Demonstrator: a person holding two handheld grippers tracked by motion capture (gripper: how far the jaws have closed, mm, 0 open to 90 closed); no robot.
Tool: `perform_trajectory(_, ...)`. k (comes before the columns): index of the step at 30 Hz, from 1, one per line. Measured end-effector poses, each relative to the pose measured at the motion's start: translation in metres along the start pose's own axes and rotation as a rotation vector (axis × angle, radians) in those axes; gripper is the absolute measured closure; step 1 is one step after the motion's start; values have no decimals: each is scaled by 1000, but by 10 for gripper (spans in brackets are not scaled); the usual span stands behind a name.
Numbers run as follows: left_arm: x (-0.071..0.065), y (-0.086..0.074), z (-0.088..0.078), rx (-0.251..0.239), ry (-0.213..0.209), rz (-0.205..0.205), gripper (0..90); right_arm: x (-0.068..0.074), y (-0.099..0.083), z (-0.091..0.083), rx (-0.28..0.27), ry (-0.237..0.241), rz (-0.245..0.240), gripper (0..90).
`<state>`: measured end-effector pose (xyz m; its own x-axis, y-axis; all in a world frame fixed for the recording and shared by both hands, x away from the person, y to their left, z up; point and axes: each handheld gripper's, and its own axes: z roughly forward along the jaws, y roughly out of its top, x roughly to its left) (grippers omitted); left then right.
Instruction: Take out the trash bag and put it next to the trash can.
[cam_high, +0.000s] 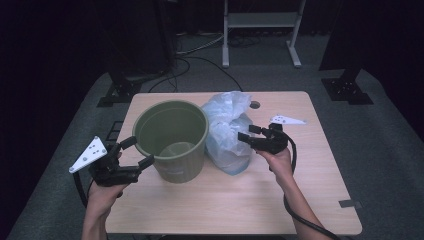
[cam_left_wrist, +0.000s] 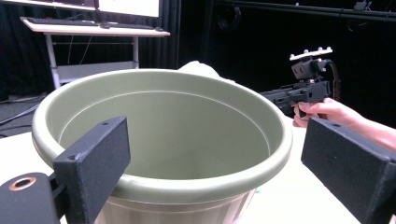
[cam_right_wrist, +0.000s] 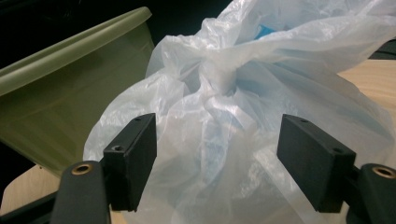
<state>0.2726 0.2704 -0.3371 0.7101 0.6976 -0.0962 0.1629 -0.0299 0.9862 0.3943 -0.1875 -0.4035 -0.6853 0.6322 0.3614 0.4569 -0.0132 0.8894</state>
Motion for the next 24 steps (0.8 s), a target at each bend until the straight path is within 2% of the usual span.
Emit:
perform_trajectory(9, -1, -2, 2, 11, -2, 1, 68, -3, -11, -13, 13, -15, -7, 270)
perform_trajectory(24, -1, -2, 3, 11, -5, 0, 69, -7, -39, -34, 16, -24, 12, 263)
